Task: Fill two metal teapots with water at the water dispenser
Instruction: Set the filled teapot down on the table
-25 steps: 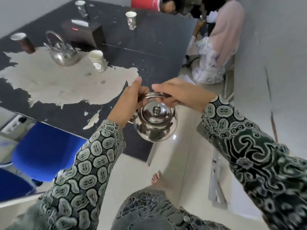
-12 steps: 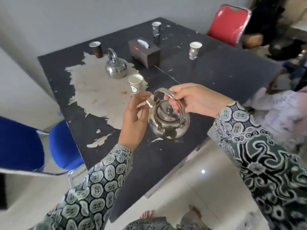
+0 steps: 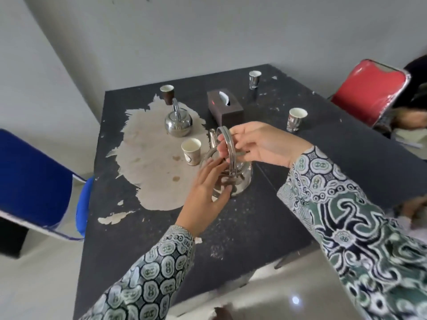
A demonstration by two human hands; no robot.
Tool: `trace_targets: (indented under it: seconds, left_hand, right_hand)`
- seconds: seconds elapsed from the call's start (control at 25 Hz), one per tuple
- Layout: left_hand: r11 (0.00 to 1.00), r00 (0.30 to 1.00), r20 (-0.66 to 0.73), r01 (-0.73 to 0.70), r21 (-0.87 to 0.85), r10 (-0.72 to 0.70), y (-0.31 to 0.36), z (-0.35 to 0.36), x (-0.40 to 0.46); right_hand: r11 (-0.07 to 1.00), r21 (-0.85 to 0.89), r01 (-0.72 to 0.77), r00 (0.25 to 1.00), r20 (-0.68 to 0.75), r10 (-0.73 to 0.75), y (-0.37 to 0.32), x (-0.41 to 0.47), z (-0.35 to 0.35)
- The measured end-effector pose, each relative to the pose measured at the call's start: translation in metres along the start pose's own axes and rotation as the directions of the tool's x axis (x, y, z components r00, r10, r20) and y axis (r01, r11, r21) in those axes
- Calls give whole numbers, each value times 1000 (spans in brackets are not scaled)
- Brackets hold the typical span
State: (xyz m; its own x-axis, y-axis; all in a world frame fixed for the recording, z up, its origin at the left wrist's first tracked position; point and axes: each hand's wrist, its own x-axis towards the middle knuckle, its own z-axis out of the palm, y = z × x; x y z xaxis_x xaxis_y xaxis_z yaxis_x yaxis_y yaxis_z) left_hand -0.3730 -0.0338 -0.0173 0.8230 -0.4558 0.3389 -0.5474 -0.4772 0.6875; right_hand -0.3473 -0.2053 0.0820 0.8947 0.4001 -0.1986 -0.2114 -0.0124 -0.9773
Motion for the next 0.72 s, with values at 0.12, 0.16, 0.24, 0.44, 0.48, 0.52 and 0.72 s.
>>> trace_targets:
  seconds: [0.12, 0.16, 0.24, 0.44, 0.48, 0.52, 0.72]
  left_hand:
    - [988, 998, -4, -62, 144, 63, 7, 8, 36]
    - [979, 995, -8, -92, 183, 95, 8, 10, 48]
    - [959, 989, -25, -137, 248, 147, 9, 15, 76]
    - [900, 971, -61, -188, 394, 230, 22, 35, 150]
    - [889, 969, -56, -197, 413, 241, 25, 38, 165]
    - [881, 967, -57, -201, 429, 249, 28, 41, 180]
    - [851, 958, -90, -196, 488, 272, 40, 54, 247]
  right_hand:
    - [999, 29, 23, 1000, 18, -24, -25, 4, -32]
    - [999, 22, 41, 999, 24, -41, -33, 6, -42]
    - [998, 14, 60, 997, 37, -61, -50, 8, -67]
    - [996, -58, 74, 997, 18, -73, -89, 15, -130]
    - [996, -53, 77, 997, 12, -77, -97, 17, -142]
    - [996, -46, 80, 997, 7, -80, -106, 20, -153]
    - [993, -80, 84, 996, 26, -82, -145, 37, -210]
